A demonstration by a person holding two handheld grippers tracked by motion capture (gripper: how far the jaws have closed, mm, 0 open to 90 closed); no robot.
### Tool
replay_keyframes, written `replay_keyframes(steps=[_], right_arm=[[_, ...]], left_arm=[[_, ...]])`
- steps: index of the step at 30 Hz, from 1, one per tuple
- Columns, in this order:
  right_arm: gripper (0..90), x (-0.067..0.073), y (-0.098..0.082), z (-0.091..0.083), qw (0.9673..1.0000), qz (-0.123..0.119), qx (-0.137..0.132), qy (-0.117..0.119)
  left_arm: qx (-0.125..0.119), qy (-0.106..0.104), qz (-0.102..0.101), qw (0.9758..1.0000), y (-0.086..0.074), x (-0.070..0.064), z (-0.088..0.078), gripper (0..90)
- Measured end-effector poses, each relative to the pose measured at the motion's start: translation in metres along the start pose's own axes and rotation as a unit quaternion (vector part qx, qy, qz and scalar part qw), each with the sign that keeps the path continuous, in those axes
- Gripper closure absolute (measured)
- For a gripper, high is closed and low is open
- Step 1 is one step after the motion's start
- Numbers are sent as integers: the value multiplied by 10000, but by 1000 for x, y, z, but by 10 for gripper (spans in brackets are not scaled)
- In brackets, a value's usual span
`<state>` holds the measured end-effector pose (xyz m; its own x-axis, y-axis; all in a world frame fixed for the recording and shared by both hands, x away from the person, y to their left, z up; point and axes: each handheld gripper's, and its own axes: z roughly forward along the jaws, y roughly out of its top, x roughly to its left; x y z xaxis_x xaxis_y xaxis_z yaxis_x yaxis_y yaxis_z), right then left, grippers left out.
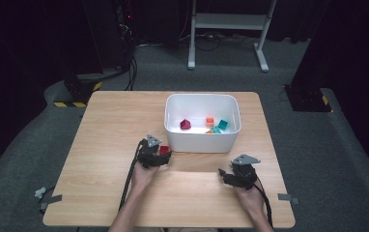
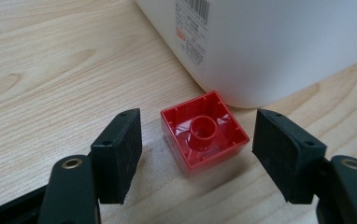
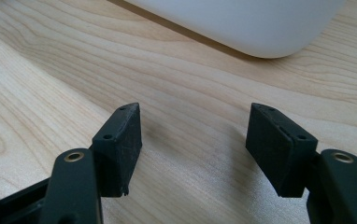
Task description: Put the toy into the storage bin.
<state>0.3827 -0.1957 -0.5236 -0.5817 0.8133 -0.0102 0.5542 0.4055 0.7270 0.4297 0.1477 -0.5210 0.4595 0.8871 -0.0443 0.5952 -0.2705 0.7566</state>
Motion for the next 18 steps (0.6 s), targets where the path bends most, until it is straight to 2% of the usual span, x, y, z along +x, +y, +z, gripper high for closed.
replay_keyframes(steps=[12,16,18], right_arm=[[359,0,0,0,10000,-1,0,0],[359,0,0,0,10000,0,-1,-1],[359,0,0,0,10000,2,0,-2]], left_arm=[[25,33,-27,10000,-1,1,1,493],[24,4,-31,10000,-1,1,1,502],[32,3,17,10000,-1,1,1,563]])
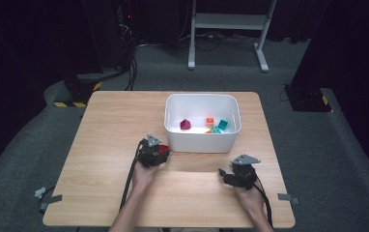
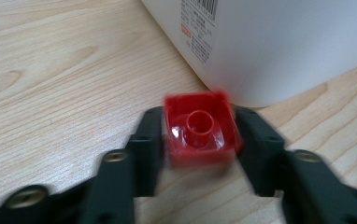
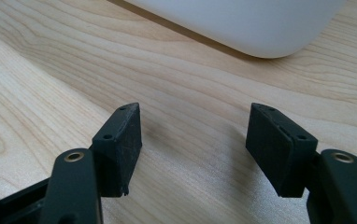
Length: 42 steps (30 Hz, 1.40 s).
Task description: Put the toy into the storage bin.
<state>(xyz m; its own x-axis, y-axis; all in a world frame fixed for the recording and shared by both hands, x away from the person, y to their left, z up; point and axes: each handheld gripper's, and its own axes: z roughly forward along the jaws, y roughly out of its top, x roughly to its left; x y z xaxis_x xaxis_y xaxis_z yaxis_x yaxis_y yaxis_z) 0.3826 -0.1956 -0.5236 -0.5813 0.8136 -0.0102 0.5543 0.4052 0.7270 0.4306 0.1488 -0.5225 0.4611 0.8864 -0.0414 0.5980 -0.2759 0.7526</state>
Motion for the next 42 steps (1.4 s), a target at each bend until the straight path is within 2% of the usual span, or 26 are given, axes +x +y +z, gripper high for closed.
replay_keyframes(steps=[6,20,28,35,37,42], right_arm=[[359,0,0,0,10000,-1,0,0],[359,0,0,0,10000,0,0,-1],[358,0,0,0,10000,0,0,-1],[359,0,0,0,10000,1,1,-2],[358,0,0,0,10000,0,1,-1],[358,0,0,0,10000,3,1,-2]], left_arm=[[18,-23,41,10000,0,0,0,577],[39,-17,-5,10000,0,3,-6,583],[-5,-124,-102,9999,4,10,-23,584],[-33,-130,-29,9999,13,15,-44,585],[-83,-165,-64,9998,14,16,-49,585],[-30,-198,-49,9998,19,18,-60,585]])
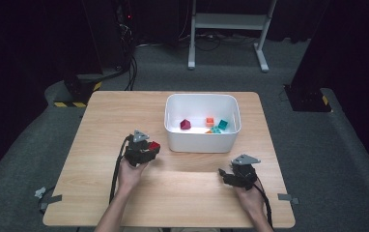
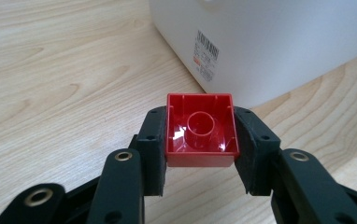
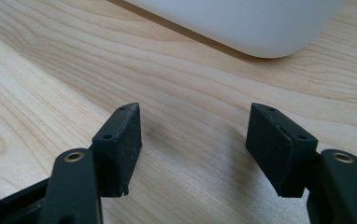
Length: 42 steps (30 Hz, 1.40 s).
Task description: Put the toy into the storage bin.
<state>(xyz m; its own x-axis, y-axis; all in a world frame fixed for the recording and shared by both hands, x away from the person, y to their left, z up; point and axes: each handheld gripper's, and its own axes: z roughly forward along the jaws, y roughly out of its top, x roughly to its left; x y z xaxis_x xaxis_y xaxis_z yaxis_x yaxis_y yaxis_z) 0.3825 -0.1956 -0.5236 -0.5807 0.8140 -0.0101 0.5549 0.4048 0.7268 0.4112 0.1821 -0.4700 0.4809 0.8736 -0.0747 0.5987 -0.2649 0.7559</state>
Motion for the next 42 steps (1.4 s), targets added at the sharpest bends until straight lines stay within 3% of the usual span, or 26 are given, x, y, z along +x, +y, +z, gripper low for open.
replay_keyframes(steps=[15,25,42], right_arm=[[357,0,0,0,10000,-4,-6,-8],[354,0,0,0,10000,14,-1,-12],[350,1,0,0,10000,13,0,-18]], left_arm=[[-175,-298,90,9994,21,-2,-26,584],[-375,-538,12,9978,39,-3,-43,584],[-513,-748,75,9958,66,-5,-57,585]])
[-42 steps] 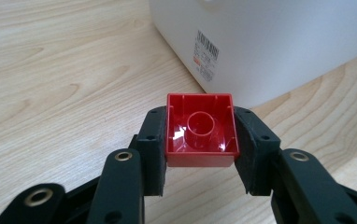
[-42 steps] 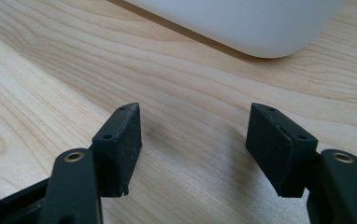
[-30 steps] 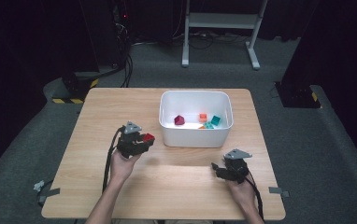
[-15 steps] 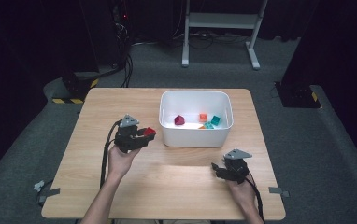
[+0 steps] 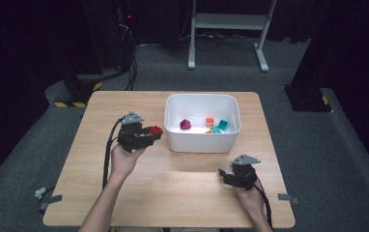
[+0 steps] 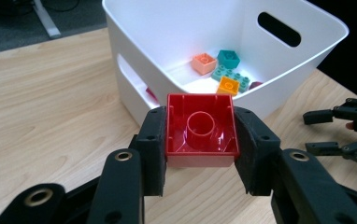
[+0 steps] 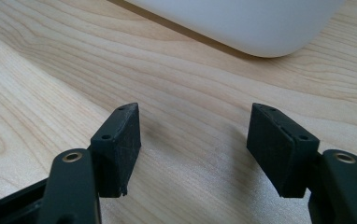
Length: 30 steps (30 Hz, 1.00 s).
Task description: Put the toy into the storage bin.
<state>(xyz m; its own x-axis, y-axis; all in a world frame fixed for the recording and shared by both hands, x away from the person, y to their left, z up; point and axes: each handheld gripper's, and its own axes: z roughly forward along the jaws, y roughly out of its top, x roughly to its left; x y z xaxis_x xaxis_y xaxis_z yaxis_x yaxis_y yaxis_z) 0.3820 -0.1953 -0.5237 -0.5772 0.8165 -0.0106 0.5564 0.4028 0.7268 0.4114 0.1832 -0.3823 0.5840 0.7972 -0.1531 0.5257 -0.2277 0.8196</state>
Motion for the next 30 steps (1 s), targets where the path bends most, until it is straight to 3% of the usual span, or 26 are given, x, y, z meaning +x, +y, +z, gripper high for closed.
replay_keyframes(steps=[16,30], right_arm=[[349,0,0,0,10000,-1,0,0],[348,0,0,0,10000,10,8,-3]], left_arm=[[-34,-145,123,9998,22,-8,0,584],[-30,-245,125,9996,38,-14,12,584]])
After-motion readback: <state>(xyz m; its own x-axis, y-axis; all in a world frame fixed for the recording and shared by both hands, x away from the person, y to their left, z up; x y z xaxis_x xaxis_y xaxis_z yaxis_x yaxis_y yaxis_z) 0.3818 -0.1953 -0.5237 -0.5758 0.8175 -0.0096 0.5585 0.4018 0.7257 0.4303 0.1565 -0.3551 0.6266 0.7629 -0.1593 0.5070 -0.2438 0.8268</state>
